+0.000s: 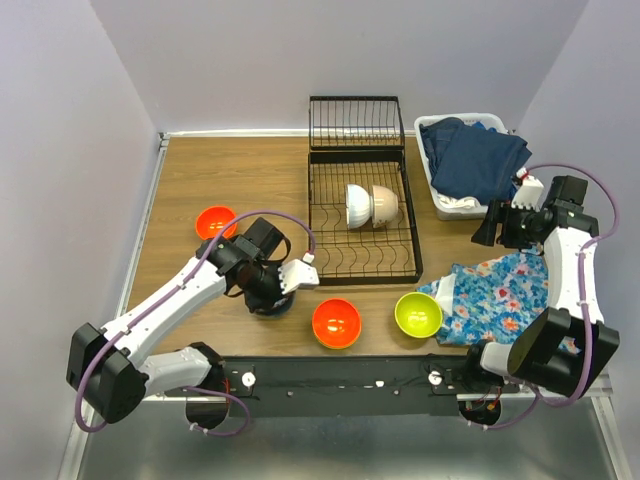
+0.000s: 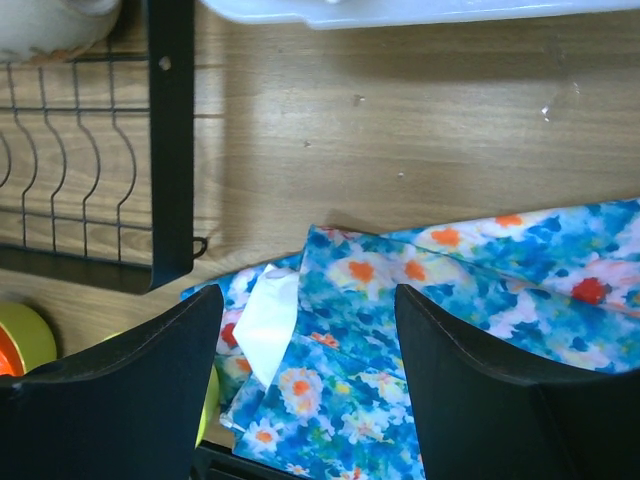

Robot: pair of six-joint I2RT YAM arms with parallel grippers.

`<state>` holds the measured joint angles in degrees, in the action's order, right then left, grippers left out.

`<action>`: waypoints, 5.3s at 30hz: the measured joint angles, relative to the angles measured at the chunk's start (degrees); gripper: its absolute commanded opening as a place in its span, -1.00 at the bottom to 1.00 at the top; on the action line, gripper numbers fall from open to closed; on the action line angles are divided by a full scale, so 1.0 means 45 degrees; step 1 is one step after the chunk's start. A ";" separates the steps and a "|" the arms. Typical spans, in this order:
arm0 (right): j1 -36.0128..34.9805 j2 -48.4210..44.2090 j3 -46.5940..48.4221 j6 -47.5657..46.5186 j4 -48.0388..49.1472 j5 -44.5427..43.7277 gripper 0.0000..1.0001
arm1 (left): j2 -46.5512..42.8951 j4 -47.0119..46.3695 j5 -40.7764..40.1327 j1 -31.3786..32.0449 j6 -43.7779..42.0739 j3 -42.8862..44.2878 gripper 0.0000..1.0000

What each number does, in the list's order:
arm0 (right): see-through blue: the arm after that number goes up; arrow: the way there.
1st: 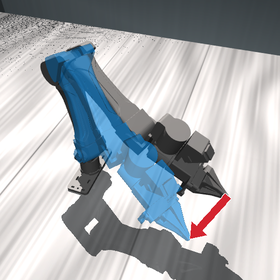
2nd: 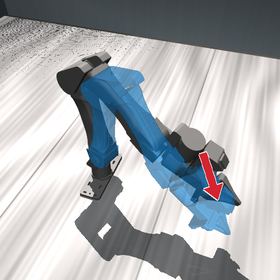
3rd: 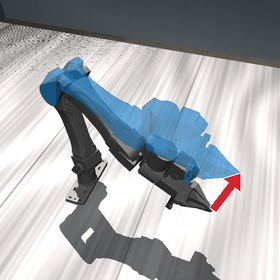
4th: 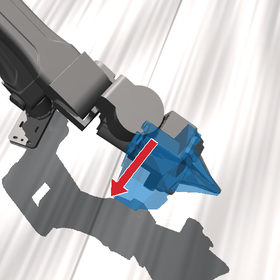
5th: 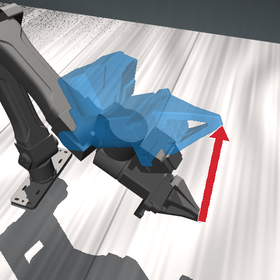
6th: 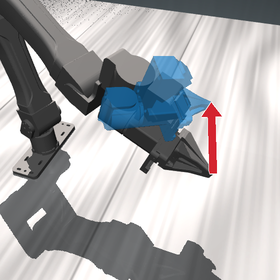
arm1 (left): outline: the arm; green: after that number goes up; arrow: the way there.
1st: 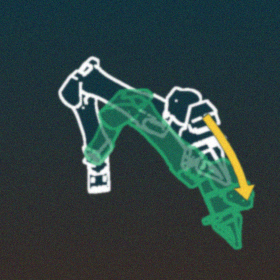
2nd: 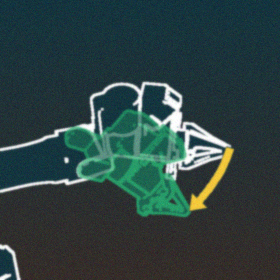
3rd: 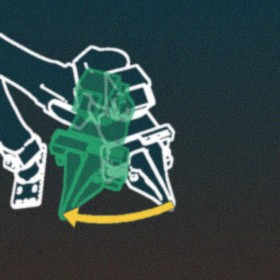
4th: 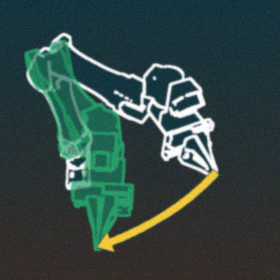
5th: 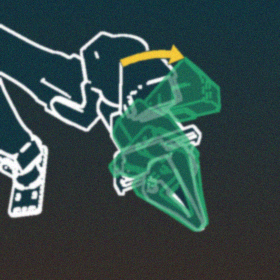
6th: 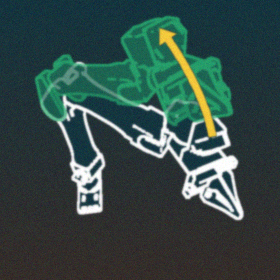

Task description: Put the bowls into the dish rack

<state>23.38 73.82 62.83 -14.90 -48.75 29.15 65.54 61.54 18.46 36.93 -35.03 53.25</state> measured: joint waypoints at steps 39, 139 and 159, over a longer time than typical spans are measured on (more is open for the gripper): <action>-0.0005 -0.1870 -0.1049 -0.3356 -0.0525 0.2181 0.55 | 0.0602 -0.0418 -0.1336 0.0364 0.0457 0.1141 -1.00; -0.0005 -0.1355 -0.1389 -0.1846 0.0840 0.1957 0.56 | 0.3657 -0.5450 -0.3881 -0.0967 -0.0466 -0.0350 -0.95; -0.0005 -0.1107 -0.1384 -0.1642 0.0908 0.1676 0.56 | 0.2973 -0.3492 -0.1243 -0.1263 0.0714 0.5901 -1.00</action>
<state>23.35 68.84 56.60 -22.28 -44.66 36.69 78.91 45.82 12.86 31.24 -31.81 79.81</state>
